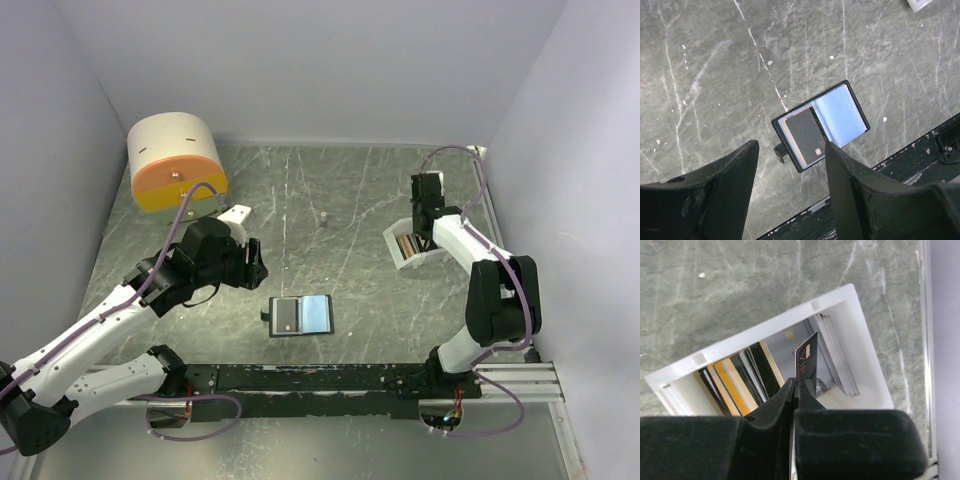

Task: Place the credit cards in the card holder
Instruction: Pick up the credit card from the storage box.

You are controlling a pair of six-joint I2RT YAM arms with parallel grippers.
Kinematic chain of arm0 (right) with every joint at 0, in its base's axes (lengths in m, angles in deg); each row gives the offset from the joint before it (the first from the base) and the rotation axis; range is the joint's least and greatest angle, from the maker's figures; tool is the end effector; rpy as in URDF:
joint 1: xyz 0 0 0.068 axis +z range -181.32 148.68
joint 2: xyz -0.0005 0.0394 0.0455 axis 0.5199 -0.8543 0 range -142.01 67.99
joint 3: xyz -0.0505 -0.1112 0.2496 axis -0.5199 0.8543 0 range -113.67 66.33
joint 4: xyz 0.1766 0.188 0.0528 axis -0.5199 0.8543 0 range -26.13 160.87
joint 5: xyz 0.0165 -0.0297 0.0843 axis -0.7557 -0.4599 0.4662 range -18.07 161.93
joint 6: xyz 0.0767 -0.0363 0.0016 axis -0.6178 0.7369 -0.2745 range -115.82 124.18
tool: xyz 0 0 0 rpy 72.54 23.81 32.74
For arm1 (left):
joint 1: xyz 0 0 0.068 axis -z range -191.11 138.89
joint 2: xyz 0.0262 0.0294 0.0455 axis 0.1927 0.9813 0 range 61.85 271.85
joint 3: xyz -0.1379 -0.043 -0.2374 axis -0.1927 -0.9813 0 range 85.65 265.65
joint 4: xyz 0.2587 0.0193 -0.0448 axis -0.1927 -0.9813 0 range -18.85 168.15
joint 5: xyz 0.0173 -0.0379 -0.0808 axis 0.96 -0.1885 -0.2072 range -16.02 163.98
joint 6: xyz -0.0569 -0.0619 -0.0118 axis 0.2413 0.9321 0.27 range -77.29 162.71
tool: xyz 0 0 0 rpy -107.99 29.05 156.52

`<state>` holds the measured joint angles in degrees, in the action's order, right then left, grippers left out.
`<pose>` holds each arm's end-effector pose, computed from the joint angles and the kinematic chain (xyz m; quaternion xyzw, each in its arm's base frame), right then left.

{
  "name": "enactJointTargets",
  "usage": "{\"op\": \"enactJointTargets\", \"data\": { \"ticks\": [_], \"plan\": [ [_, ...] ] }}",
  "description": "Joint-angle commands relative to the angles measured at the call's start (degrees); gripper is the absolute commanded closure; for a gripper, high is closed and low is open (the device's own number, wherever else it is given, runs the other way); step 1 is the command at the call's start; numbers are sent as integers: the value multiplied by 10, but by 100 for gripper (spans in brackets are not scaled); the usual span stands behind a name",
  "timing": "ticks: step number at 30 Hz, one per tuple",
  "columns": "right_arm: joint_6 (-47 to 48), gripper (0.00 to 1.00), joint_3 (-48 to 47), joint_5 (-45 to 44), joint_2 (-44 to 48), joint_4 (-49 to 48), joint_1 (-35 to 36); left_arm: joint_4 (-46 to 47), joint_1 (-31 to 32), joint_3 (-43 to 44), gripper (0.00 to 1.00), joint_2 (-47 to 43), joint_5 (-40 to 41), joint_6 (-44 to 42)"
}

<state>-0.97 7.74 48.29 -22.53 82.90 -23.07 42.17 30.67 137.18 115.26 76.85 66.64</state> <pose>0.3540 0.0212 0.1925 0.0434 0.9241 -0.1535 0.3473 0.1708 -0.1474 0.2903 0.1285 0.8888 -0.2194 0.3812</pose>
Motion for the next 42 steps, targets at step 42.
{"op": "enactJointTargets", "data": {
  "ticks": [42],
  "plan": [
    [-48, 90, -22, -110, -69, 53, 0, 0, -15, -7, 34, -10, -3, -12]
  ]
}}
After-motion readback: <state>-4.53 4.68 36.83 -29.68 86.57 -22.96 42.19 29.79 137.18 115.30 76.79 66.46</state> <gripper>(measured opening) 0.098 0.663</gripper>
